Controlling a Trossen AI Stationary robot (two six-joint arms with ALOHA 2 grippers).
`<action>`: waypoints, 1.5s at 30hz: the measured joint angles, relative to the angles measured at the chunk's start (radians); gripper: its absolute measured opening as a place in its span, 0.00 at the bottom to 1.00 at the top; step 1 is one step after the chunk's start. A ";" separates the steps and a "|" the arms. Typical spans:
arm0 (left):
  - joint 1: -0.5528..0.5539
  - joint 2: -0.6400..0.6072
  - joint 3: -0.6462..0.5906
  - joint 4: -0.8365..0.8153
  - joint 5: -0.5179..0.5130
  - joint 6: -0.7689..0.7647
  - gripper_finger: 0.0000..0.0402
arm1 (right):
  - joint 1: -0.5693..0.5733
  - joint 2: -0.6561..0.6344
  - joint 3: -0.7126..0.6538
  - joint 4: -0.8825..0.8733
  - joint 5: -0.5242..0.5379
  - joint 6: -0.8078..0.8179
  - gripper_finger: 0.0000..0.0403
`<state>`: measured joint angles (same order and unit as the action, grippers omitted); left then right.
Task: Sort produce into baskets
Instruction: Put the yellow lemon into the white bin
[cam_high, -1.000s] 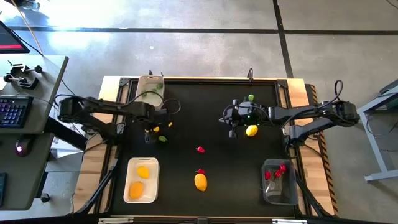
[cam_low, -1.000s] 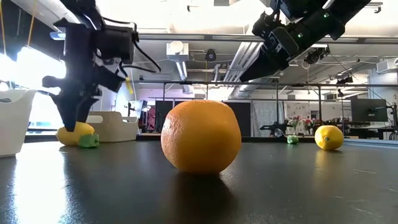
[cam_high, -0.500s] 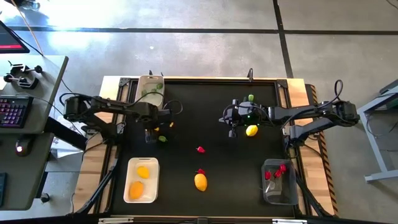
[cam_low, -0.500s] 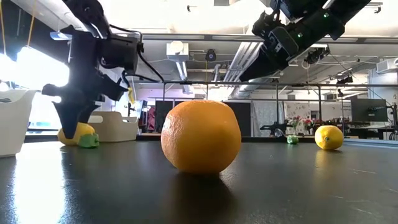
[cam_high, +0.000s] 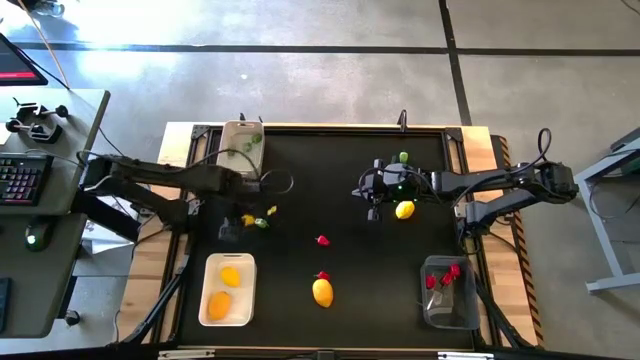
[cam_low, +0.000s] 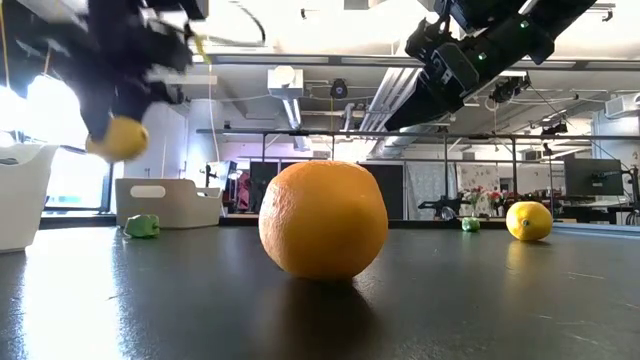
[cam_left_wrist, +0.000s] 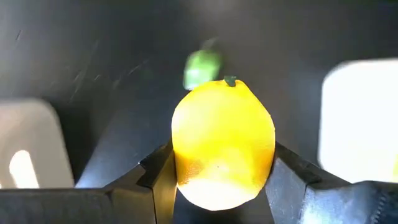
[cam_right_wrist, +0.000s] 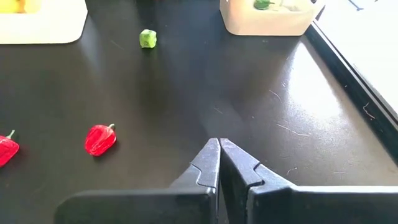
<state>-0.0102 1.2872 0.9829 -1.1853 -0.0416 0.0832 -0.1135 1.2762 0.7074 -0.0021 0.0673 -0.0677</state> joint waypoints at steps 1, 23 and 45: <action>-0.034 -0.006 0.018 -0.018 0.012 0.005 0.41 | 0.000 0.000 0.000 0.000 0.000 0.001 0.00; -0.517 0.138 0.125 0.157 0.181 -0.011 0.41 | 0.000 0.000 -0.002 0.007 -0.001 0.017 0.00; -0.680 0.322 0.125 0.225 0.182 -0.092 0.41 | 0.022 0.155 -0.003 0.026 0.076 0.139 0.00</action>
<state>-0.6899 1.6090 1.1076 -0.9605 0.1404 -0.0084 -0.0912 1.4312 0.7043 0.0242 0.1429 0.0718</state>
